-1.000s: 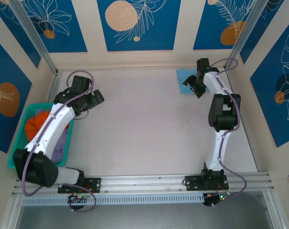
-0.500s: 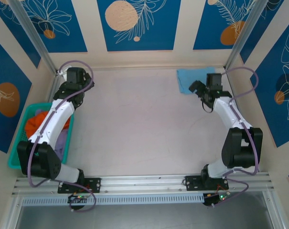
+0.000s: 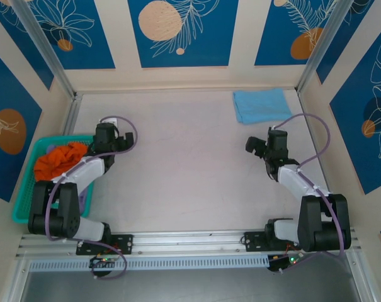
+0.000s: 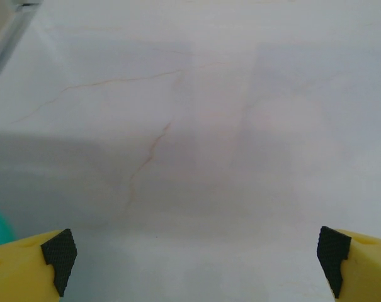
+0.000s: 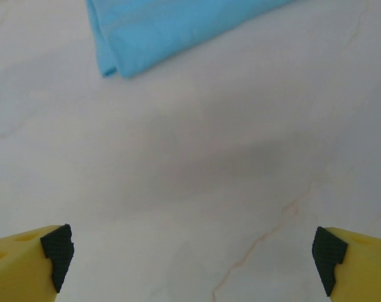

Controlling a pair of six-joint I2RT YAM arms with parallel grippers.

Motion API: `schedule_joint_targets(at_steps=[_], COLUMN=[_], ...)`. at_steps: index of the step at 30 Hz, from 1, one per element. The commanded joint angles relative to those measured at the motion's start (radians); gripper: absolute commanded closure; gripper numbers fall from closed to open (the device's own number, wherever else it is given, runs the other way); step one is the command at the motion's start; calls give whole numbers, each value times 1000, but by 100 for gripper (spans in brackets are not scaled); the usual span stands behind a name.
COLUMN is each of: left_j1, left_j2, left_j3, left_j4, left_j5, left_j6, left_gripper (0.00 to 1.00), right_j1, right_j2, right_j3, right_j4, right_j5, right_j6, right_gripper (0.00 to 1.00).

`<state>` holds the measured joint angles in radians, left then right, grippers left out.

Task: Fold and stack the t-shirts

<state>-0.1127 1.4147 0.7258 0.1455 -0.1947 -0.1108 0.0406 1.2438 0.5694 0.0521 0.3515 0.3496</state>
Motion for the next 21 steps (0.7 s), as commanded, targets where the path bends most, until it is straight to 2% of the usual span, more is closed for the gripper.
schedule_joint_targets(at_steps=[1,5,10,13,18,21], left_j1=[-10,-7,9,54,73,71], left_j2=[28,23,94,135,90,80], left_j3=[-13,-82,-108,-100,-203,-290], left_j4=[75,137,242,298,443,588], left_j5=[118,165,196,224,218,162], left_j6=[142,147,190,171,145,126], left_gripper=[0,0,0,0,0,0], right_j1=[5,-4,-4,-4,-10,-8], right_j2=[-53,-43,-10,44,144,170], right_j3=[-68,-94,-105,-96,-70,-45], right_j4=[73,61,175,277,434,429], right_j5=[3,-49,-103,-107,-144,-151], right_j6=[-65,-118,-128,-137,-156,-185], right_gripper=[1,0,1,0,0,0])
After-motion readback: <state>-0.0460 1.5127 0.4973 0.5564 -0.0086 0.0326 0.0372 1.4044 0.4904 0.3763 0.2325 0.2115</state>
